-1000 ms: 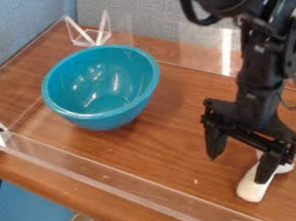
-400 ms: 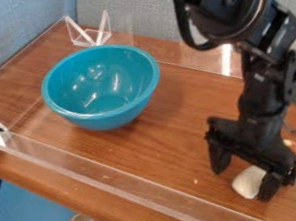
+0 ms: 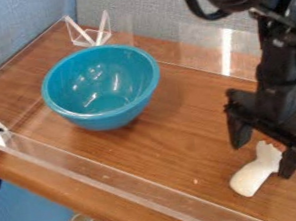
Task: Put the mushroom in the blue bowl
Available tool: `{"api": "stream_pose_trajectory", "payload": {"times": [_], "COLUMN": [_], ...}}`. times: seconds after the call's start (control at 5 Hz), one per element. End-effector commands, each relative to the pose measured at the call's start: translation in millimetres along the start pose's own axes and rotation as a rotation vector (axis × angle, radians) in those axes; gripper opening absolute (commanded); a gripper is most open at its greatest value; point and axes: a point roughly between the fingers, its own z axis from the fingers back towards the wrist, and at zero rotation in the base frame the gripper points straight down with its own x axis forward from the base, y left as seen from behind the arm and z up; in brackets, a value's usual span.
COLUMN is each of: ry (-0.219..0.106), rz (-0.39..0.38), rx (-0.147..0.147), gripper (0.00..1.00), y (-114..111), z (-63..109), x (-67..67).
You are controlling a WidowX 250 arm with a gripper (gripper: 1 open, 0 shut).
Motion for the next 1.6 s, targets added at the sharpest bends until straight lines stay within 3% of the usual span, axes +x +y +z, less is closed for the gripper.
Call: {"api": "stream_pose_trajectory", "payload": {"times": [0.0, 0.4, 0.6, 0.8, 1.0, 1.2, 1.4], "ry": [-0.053, -0.057, -0.066, -0.083, -0.081, -0.076, -0.074], "rz": [0.032, 0.108, 0.146, 0.147, 0.143, 0.109, 0.079], "rx": [-0.016, -0.026, -0.010, 0.005, 0.011, 0.011, 0.011], "gripper": [1.00, 1.00, 1.00, 0.00, 0.00, 1.00, 1.00], "y": [-1.0, 7.1, 15.7, 2.9, -9.4, -0.5, 7.3], "z": [1.8, -17.6, -22.8, -29.4, -33.2, -23.5, -11.6], "x": [6.9, -5.9, -11.8, -7.7, -0.1, 0.1, -0.6]}}
